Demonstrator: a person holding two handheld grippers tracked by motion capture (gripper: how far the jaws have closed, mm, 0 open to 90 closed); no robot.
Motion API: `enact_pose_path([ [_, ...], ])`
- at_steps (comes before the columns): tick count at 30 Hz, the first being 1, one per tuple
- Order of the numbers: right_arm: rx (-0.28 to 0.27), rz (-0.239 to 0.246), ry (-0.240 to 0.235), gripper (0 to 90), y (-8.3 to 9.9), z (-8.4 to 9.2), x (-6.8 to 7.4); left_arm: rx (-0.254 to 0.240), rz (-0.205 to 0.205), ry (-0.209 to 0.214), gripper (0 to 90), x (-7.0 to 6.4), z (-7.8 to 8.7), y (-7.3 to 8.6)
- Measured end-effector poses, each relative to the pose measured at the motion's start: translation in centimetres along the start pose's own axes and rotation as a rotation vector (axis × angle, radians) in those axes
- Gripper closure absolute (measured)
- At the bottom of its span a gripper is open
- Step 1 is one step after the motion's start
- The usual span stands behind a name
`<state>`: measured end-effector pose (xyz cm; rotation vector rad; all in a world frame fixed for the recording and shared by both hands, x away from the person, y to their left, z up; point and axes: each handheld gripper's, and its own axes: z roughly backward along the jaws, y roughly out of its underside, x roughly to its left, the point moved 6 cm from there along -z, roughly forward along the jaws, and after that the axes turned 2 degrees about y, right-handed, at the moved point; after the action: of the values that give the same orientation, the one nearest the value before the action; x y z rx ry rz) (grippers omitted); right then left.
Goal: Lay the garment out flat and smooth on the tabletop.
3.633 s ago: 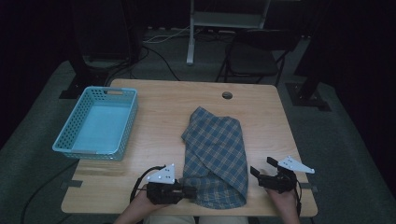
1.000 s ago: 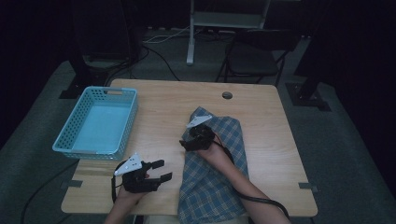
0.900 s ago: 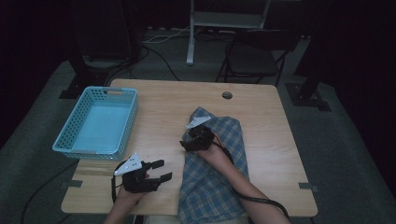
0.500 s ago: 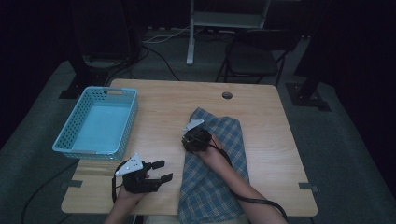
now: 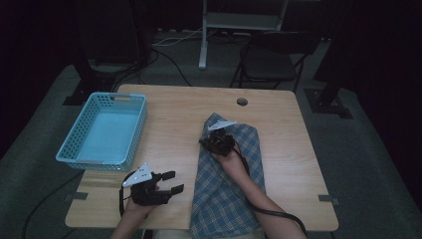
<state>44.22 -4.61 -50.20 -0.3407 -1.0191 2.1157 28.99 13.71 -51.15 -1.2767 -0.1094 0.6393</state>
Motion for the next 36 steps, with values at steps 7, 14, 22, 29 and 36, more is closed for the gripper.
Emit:
enact_pose_path([
  [7,-0.044,-0.024,0.036,82.5,-0.5,2.6,-1.6,0.002,-0.003,0.002,34.7,0.0,0.0,0.0],
  [14,-0.093,-0.047,0.100,82.8,-0.5,6.0,-3.9,0.006,-0.008,-0.001,34.7,-0.1,-0.1,0.0],
  [22,-0.160,-0.121,0.193,82.7,0.5,10.7,-8.2,0.009,-0.008,-0.007,34.7,-0.1,-0.1,0.0],
  [29,-0.205,-0.208,0.287,82.7,2.3,15.2,-12.5,0.016,-0.008,-0.006,34.7,-0.1,-0.2,0.0],
  [36,-0.185,-0.309,0.435,82.6,5.9,18.7,-17.7,0.021,-0.007,-0.009,34.7,-0.1,-0.2,0.0],
])
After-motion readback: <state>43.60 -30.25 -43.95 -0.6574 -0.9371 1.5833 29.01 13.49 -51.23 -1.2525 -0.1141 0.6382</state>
